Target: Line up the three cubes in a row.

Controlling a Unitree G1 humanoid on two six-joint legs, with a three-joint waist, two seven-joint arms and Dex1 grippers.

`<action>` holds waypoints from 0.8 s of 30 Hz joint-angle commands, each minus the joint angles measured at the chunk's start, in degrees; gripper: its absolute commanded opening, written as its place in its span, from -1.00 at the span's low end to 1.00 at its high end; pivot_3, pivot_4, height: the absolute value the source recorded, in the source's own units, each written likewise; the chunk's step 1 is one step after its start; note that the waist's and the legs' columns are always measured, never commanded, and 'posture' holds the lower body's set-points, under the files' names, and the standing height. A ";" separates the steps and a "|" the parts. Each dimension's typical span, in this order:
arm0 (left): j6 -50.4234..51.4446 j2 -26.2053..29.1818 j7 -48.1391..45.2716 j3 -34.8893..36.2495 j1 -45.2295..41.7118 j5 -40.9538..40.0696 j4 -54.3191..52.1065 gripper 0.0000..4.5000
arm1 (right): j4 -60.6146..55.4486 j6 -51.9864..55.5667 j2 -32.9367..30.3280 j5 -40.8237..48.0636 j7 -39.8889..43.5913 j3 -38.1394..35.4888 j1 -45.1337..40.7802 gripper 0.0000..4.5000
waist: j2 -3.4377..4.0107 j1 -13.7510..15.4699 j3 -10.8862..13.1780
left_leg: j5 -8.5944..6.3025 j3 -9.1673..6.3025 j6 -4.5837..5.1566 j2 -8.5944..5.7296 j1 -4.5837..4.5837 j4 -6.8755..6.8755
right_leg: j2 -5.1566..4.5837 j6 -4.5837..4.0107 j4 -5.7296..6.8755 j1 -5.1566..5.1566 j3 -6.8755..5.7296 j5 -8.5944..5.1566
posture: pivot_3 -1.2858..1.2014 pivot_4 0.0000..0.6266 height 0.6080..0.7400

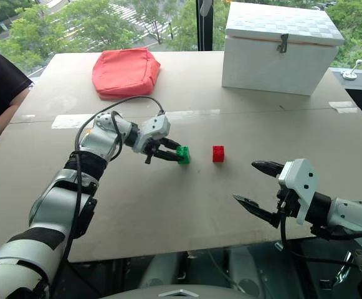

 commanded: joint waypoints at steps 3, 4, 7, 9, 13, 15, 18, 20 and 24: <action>1.15 0.82 1.39 0.36 0.61 -0.07 -3.78 -0.46 | -0.01 -0.94 -0.14 0.32 0.63 -0.56 -0.58 1.00 | 0.00 0.04 0.00 | 0.00 0.02 0.00 -0.02 -0.01 0.00 | 0.00 0.00 0.00 0.00 0.00 0.00 | 0.03 -0.52 1.00; 1.14 0.82 1.63 0.28 0.63 0.05 -3.81 -0.46 | 0.04 -0.96 -0.15 0.28 0.63 -0.53 -0.60 1.00 | 0.00 0.04 0.00 | 0.00 0.02 0.00 -0.03 -0.01 0.00 | 0.00 0.00 0.00 0.00 0.00 0.00 | 0.03 -0.52 1.00; 1.20 0.78 2.47 0.18 0.42 0.36 -3.58 -0.46 | 0.01 -1.20 -0.02 0.00 0.69 -0.44 -0.11 1.00 | 0.00 0.03 0.00 | 0.00 0.03 0.01 -0.05 -0.01 0.00 | 0.00 0.00 0.00 0.00 -0.01 0.00 | 0.03 -0.52 1.00; 1.33 0.78 2.69 0.14 0.25 0.36 -3.34 0.01 | -0.06 -1.39 0.12 -0.20 0.82 -0.50 0.37 1.00 | 0.00 0.04 0.00 | 0.00 0.03 0.01 -0.05 -0.01 0.00 | 0.00 0.00 0.00 0.00 -0.01 0.00 | 0.03 -0.52 1.00; 1.51 0.96 2.55 0.28 0.11 0.14 -2.87 0.80 | -0.11 -1.57 0.33 -0.42 0.95 -0.66 0.95 1.00 | 0.00 0.04 0.00 | 0.00 0.04 0.01 -0.06 -0.01 0.00 | 0.00 0.00 0.00 0.00 0.00 0.00 | 0.03 -0.52 1.00; 1.86 1.09 2.68 0.71 0.18 -0.25 -3.20 0.97 | -0.06 -1.61 0.41 -0.50 1.01 -0.71 1.06 1.00 | 0.00 0.04 0.00 | 0.00 0.04 0.01 -0.06 -0.01 0.00 | 0.00 0.00 0.00 0.00 0.00 0.00 | 0.03 -0.52 1.00; 2.68 1.87 2.21 1.20 0.71 -0.89 -4.83 0.97 | -0.09 -1.64 0.48 -0.56 1.03 -0.69 1.14 1.00 | 0.00 0.03 0.00 | 0.00 0.04 0.01 -0.06 -0.01 0.00 | 0.00 0.00 0.00 0.00 0.00 0.00 | 0.03 -0.52 1.00; 4.43 3.34 2.01 2.62 2.41 -2.44 -8.46 0.97 | -0.14 -1.61 0.48 -0.48 1.10 -0.70 1.15 1.00 | 0.00 -0.12 0.00 | 0.00 0.03 0.01 -0.05 -0.01 0.00 | 0.00 0.00 0.00 0.00 0.01 0.00 | 0.03 -0.52 1.00; 10.13 7.24 2.29 6.74 7.73 -6.95 -18.19 0.97 | -0.30 -1.50 0.47 0.02 1.16 -0.55 0.54 1.00 | 0.01 -0.22 0.00 | -0.01 -0.02 0.02 0.06 0.02 -0.01 | 0.00 -0.01 0.00 -0.02 0.05 0.00 | 0.03 -0.52 1.00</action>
